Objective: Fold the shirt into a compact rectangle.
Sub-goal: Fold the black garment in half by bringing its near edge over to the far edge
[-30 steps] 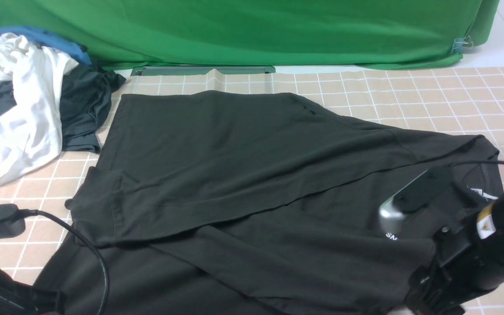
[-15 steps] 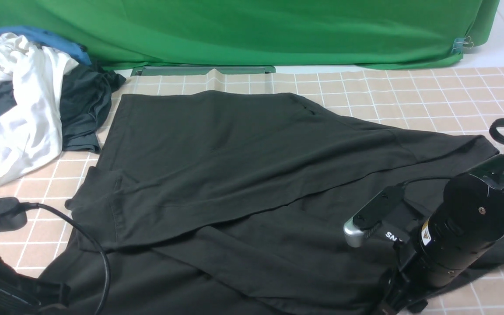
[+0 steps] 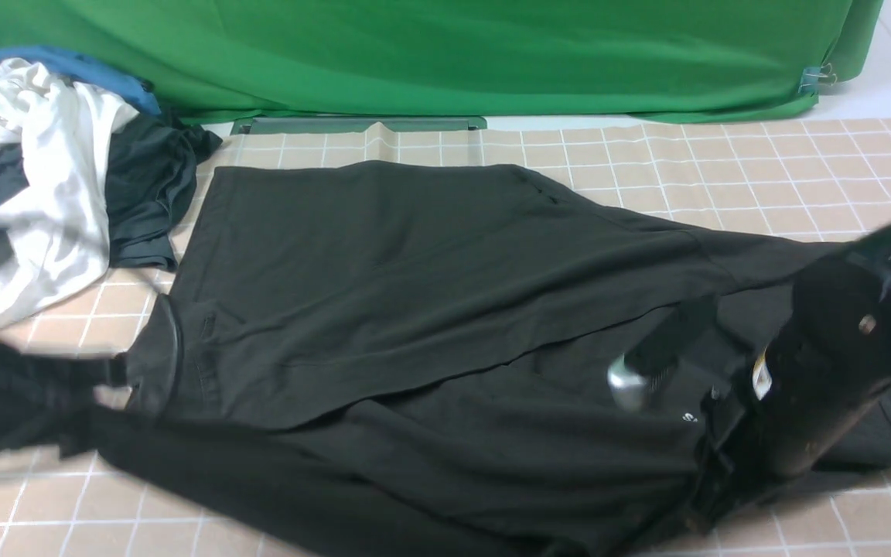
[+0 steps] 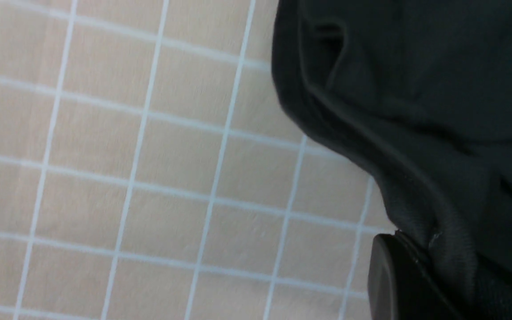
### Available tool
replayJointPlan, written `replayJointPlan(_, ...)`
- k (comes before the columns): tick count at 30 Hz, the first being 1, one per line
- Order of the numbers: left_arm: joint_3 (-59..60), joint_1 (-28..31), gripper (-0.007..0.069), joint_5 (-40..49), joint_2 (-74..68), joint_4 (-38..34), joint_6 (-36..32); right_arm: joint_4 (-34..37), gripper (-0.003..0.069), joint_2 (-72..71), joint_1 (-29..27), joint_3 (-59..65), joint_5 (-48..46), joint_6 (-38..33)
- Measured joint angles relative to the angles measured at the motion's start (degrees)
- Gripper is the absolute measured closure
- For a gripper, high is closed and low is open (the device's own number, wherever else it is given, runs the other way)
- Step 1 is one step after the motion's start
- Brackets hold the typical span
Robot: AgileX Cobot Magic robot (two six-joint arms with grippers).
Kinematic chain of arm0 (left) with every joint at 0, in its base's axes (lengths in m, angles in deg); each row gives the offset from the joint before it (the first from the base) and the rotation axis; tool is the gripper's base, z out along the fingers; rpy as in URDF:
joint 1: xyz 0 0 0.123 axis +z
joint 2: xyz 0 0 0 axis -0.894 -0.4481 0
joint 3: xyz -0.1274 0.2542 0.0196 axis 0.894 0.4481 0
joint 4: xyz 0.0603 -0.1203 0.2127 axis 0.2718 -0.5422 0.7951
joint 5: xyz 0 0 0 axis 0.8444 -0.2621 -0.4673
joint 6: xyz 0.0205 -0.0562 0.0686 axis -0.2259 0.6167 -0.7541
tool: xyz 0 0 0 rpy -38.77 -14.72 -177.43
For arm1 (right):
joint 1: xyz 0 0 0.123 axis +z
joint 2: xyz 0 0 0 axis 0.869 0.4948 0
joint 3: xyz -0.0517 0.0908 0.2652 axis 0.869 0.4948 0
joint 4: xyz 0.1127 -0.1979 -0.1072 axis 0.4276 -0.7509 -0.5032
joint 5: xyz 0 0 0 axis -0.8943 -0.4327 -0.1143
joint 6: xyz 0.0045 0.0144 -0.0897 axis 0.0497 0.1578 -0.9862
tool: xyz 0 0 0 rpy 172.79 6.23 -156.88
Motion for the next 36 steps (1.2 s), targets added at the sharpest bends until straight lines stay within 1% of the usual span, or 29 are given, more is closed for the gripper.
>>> replayJointPlan(6,-8.58,0.0,0.059,-0.41,-7.24,0.0,1.36,-0.13,0.0593,-0.42,-4.05,-6.73,-2.19,-1.16)
replayJointPlan(7,-11.74,0.0,0.059,-1.06,-10.56,0.0,1.42,-0.19,0.0593,0.0,-6.15,-9.6,-2.56,-2.06)
replayJointPlan(8,-11.74,0.0,0.059,-1.15,-10.98,0.0,1.42,-0.19,0.0593,0.0,-6.39,-9.96,-2.62,-2.2)
replayJointPlan(11,-19.53,0.0,0.059,-2.6,-19.29,0.0,1.82,-0.19,0.0593,2.8,-10.08,-16.83,-3.78,-3.87)
replayJointPlan(12,-20.46,0.0,0.059,-2.61,-19.78,0.0,1.82,-0.19,0.0593,3.3,-10.25,-17.23,-3.78,-3.95)
replayJointPlan(13,-24.37,0.0,0.059,-2.94,-24.34,0.0,2.1,-0.19,0.0594,5.35,-11.63,-20.49,-3.93,-4.36)
replayJointPlan(17,-33.02,0.69,0.059,-3.11,-33.24,-0.05,2.28,-0.19,0.0595,12.11,-14.03,-28.23,-4.19,-4.43)
replayJointPlan(21,-43.08,3.3,0.059,-3.1,-43.46,-1.7,2.28,-0.14,0.0595,20.61,-16.0,-38.27,-4.32,-4.53)
replayJointPlan(24,-50.07,4.57,0.059,-3.02,-49.7,-2.88,2.28,-0.14,0.0595,25.98,-17.01,-44.25,-4.0,-4.53)
replayJointPlan(28,-56.33,4.58,0.059,-3.36,-56.12,-3.6,2.28,-0.34,0.0589,32.18,-17.5,-50.81,-2.01,-4.53)
replayJointPlan(30,-58.6,4.58,0.0589,-3.43,-59.15,-4.2,2.28,-0.39,0.0561,35.15,-17.5,-53.28,-0.18,-4.53)
replayJointPlan(32,-60.0,4.58,0.0589,-3.29,-61.24,-4.63,2.28,-0.66,0.0507,36.7,-17.5,-54.49,1.72,-4.53)
replayJointPlan(33,-60.39,4.58,0.0589,-3.15,-62.28,-4.76,2.28,-1.12,0.0458,37.28,-17.5,-55.12,2.59,-4.48)
replayJointPlan(34,-61.1,4.58,0.0589,-2.72,-63.2,-4.76,2.28,-1.52,0.038,37.63,-17.5,-55.78,3.02,-4.48)
replayJointPlan(35,-61.25,4.58,0.0589,-2.64,-63.69,-4.76,2.28,-1.75,0.0337,37.68,-17.5,-56.44,2.84,-4.48)
replayJointPlan(36,-61.39,4.58,0.0589,-2.43,-63.99,-4.76,2.28,-1.72,0.0278,37.68,-17.5,-57.23,2.07,-4.48)
